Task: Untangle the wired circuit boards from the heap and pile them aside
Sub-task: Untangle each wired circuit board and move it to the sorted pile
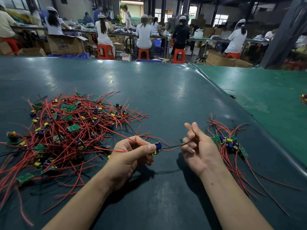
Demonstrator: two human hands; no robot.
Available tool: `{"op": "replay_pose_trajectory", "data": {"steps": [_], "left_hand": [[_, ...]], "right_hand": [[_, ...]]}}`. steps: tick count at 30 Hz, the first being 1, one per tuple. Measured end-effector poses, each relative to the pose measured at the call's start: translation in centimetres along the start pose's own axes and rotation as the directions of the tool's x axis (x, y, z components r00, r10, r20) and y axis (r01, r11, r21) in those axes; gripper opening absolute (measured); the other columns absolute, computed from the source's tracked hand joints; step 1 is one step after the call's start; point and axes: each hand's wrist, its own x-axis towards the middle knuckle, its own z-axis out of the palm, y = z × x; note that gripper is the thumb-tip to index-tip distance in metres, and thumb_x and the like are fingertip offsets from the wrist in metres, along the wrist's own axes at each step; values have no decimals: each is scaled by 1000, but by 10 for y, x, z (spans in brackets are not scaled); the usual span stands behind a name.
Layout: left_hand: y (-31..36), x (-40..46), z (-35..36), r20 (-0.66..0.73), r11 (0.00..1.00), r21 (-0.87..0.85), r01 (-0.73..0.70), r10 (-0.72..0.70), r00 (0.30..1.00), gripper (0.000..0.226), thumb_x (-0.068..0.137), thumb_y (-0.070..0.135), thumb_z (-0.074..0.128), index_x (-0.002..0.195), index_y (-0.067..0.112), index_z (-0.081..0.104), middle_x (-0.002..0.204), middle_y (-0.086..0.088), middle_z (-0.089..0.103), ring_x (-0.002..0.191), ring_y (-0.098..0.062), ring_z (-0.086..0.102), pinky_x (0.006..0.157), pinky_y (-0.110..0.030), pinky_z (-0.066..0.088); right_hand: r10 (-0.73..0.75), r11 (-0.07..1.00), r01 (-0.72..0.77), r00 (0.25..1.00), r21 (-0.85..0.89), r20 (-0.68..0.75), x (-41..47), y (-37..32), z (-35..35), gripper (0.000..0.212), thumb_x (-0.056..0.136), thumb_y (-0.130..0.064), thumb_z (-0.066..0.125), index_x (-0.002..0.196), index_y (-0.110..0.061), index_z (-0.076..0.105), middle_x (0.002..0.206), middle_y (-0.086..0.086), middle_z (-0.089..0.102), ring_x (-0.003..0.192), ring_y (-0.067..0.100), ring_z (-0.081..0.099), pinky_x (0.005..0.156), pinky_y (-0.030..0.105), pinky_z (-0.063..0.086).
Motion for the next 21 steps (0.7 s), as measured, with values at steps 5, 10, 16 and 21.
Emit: {"op": "replay_pose_trajectory", "data": {"steps": [5, 10, 16, 21], "left_hand": [[1, 0, 1, -27, 1000, -29, -3, 2, 1000, 16, 67, 6, 71, 56, 17, 66, 62, -8, 62, 48, -16, 54, 50, -24, 47], [1, 0, 1, -32, 1000, -18, -3, 2, 999, 15, 66, 8, 71, 57, 18, 67, 65, -11, 62, 48, -16, 53, 50, -24, 46], [0, 1, 0, -74, 1000, -9, -12, 11, 997, 15, 60, 9, 79, 56, 17, 67, 70, -18, 58, 49, -17, 53, 51, -24, 45], [-1, 4, -3, -160, 997, -70, -10, -1, 987, 13, 66, 13, 72, 69, 8, 60, 71, -13, 64, 50, -16, 53, 52, -23, 46]], "right_hand": [[54, 995, -61, 995, 83, 89, -2, -4, 0, 31, 101, -35, 43, 89, -15, 63, 42, -8, 33, 34, 4, 28, 30, 13, 23], [90, 983, -108, 989, 149, 121, -4, -3, 0, 41, 104, -32, 38, 73, -14, 58, 35, -6, 24, 30, 7, 22, 28, 14, 21], [79, 993, -90, 988, 78, 136, -4, -1, 1, 37, 103, -33, 38, 81, -12, 59, 34, -5, 25, 30, 6, 24, 27, 14, 22], [48, 999, -46, 995, -25, 82, -4, -1, 2, 53, 86, -53, 57, 113, -8, 51, 78, 4, 63, 45, 8, 48, 37, 16, 39]]}}
